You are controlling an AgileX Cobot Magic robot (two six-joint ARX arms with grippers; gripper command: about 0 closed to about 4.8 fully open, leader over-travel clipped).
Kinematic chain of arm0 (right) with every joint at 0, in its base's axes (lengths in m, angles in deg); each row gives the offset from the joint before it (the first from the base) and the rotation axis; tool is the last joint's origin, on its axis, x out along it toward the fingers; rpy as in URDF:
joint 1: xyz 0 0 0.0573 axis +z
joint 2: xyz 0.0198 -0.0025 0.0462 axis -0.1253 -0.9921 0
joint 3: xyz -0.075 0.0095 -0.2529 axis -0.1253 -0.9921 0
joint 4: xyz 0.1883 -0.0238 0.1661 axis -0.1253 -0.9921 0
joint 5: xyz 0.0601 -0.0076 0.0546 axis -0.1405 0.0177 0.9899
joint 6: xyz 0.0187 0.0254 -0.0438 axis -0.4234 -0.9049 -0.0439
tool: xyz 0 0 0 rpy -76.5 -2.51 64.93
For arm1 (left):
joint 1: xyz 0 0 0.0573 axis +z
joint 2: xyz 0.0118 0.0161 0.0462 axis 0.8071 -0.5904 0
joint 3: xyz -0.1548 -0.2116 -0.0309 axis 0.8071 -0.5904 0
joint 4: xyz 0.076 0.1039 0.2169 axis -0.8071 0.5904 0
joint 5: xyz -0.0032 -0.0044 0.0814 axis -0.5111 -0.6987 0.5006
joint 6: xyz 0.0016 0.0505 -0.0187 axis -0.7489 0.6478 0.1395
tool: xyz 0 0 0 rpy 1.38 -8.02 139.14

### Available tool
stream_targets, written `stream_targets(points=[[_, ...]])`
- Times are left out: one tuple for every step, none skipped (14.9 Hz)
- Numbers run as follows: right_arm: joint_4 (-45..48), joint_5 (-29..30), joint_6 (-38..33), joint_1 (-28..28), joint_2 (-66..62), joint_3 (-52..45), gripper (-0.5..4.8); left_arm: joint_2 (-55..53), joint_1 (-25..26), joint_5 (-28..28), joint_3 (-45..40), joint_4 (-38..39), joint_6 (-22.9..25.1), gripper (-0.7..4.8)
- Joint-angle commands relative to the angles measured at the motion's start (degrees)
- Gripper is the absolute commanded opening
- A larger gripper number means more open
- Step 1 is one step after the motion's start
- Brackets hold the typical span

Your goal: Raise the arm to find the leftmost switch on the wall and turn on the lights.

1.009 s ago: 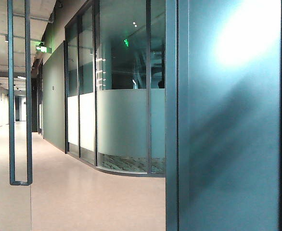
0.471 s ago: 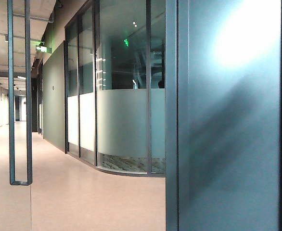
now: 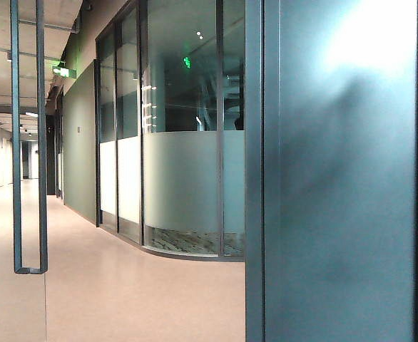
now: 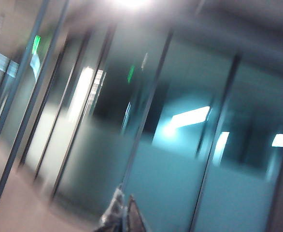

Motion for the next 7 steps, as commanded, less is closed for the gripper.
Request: stream_targets(points=[[1.22, -0.17, 1.90, 0.04, -6.01, 8.98, -0.01, -4.57, -0.04, -0.20, 9.31, 2.34, 3.67, -0.05], [1.20, -0.17, 1.88, 0.04, -9.79, 12.48, -0.01, -8.20, -0.04, -0.20, 13.46, 2.34, 5.44, -0.05], [1.29, -0.17, 1.86, 0.04, -14.14, 16.11, -0.01, -12.09, -0.04, -0.20, 17.35, 2.29, 6.05, -0.05], [2.08, -0.17, 1.53, 0.04, -19.26, 20.22, -0.01, -17.18, -0.04, -0.11, 21.70, 1.99, 6.21, -0.05], [4.33, -0.07, 1.46, 0.04, -24.28, 23.93, -0.01, -21.99, -0.04, 1.31, 25.79, 1.62, 6.47, -0.05], [5.92, 0.04, 1.42, 0.04, -29.18, 27.96, -0.01, -26.99, -0.04, 2.82, 30.32, 1.62, 6.49, -0.05], [6.08, 0.17, 1.27, 0.07, -34.29, 33.14, -0.01, -32.72, -0.04, 2.78, 35.41, 0.92, 6.91, -0.05]])
